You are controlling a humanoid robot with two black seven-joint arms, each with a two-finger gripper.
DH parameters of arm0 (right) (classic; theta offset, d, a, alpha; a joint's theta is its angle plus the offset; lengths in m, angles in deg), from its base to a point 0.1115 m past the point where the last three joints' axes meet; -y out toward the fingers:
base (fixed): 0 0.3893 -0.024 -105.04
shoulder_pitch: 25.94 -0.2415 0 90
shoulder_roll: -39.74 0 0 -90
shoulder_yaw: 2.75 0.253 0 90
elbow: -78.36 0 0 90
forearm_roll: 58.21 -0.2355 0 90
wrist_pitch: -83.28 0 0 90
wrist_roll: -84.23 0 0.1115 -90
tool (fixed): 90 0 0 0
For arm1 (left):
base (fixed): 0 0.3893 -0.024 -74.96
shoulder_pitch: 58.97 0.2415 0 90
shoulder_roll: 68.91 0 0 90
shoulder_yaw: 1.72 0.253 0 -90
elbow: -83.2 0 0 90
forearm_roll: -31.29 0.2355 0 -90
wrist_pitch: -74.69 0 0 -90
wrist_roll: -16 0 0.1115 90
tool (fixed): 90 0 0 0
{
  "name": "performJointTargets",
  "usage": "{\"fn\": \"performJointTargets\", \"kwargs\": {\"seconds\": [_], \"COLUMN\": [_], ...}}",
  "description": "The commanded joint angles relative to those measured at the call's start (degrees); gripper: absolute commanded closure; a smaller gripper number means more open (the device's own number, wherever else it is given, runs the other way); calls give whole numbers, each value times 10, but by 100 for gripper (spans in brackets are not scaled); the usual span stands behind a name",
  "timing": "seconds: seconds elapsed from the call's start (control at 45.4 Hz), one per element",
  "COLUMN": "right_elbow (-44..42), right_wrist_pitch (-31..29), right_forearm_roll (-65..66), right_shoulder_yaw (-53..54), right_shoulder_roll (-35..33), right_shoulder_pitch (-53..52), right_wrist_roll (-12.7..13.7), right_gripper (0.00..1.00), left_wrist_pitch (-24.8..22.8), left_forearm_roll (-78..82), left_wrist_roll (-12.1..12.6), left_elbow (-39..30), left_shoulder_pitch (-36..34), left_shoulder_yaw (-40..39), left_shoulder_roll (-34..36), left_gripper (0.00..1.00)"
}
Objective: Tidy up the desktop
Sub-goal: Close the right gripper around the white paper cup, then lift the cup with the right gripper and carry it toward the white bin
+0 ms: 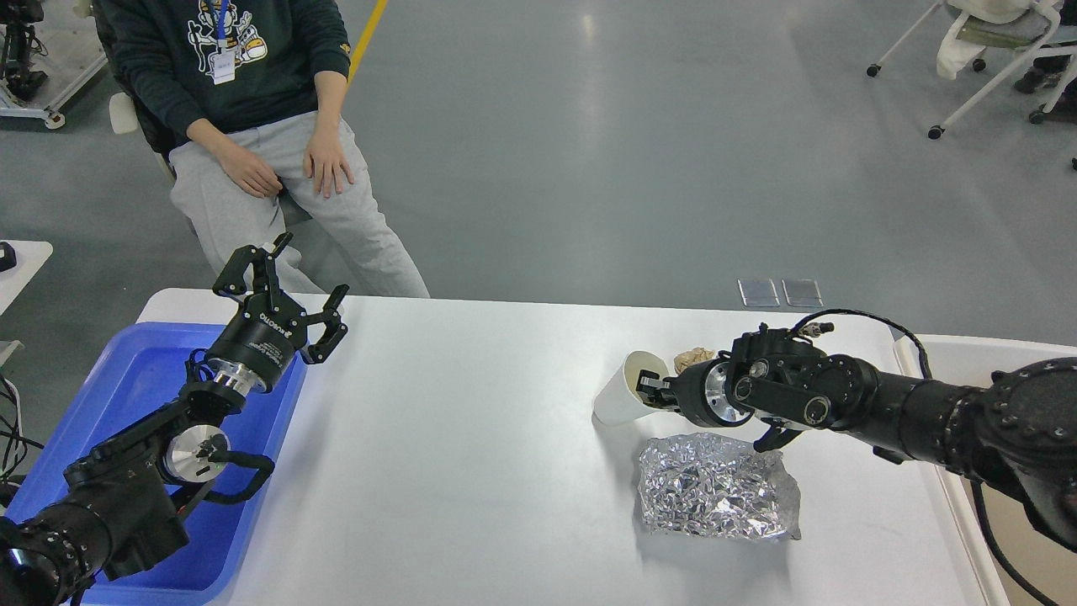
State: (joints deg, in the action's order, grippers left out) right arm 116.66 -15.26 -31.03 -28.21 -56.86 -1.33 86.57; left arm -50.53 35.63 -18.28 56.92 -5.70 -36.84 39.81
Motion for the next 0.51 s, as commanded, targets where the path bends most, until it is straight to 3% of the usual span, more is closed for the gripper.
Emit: {"fn": "performJointTargets", "kwargs": {"seconds": [0.0,0.484], "right_elbow": [3,13], "right_wrist_pitch": [-4,-5], "right_forearm_roll": [-21,-38], "right_shoulder_yaw": [18,25], "right_shoulder_roll": [-7,-24], "right_shoulder_pitch": [-1,-8], "right_wrist_roll": [-1,-1], "right_gripper": [100,100], "left_wrist_pitch": [0,0], "left_forearm_roll": [0,1], "left_wrist_roll": [0,-1], "left_elbow": [0,0], "left_shoulder_pitch": [0,0], "left_shoulder_yaw": [0,0], "left_shoulder_roll": [0,0], "left_gripper": [0,0]}}
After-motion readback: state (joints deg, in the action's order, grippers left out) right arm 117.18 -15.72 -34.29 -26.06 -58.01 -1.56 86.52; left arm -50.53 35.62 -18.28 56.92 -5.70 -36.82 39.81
